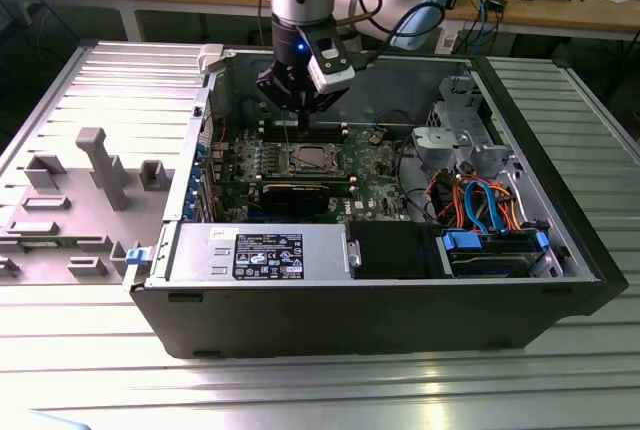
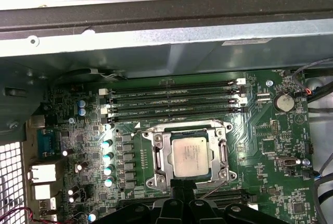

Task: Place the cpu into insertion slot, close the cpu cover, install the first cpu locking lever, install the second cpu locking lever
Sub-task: 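Install the first cpu locking lever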

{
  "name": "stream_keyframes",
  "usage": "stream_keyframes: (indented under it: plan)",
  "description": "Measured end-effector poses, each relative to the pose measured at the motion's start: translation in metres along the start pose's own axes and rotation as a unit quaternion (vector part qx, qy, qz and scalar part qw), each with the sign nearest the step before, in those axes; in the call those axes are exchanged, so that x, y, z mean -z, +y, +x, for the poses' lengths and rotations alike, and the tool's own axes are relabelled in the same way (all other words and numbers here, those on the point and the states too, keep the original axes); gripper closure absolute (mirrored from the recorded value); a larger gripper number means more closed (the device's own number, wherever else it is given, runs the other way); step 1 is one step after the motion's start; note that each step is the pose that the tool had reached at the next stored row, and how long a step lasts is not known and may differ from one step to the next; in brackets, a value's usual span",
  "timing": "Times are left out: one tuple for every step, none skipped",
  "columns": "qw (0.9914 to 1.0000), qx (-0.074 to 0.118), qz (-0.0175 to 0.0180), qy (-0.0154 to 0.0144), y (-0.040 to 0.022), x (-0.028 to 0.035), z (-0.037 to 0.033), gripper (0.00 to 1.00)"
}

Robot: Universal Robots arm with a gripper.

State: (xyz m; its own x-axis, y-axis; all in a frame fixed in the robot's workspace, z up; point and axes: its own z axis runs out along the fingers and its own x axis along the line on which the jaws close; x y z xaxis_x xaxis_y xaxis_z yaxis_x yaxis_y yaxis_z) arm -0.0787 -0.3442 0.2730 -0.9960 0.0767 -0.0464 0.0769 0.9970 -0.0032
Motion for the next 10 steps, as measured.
stream_keyframes:
  plan:
    - [1.0,0.0,0.0,0.0,-0.0001,0.0001,0.002,0.89]
    - [1.0,0.0,0.0,0.0,-0.0002,0.0001,0.002,0.89]
    - [1.0,0.0,0.0,0.0,-0.0002,0.0001,0.0021,0.89]
    - [1.0,0.0,0.0,0.0,-0.0002,0.0001,0.0021,0.89]
    - [1.0,0.0,0.0,0.0,-0.0002,0.0001,0.0022,0.89]
    - [1.0,0.0,0.0,0.0,-0.0002,0.0001,0.0023,0.89]
    - [1.0,0.0,-0.0001,0.0,-0.0002,0.0001,0.0023,0.89]
    - [1.0,0.0,0.0,0.0,-0.0002,0.0001,0.0023,0.89]
    - [1.0,0.0,0.0,0.0,-0.0002,0.0001,0.0024,0.89]
    - [1.0,0.0,0.0,0.0,-0.0002,0.0001,0.0024,0.89]
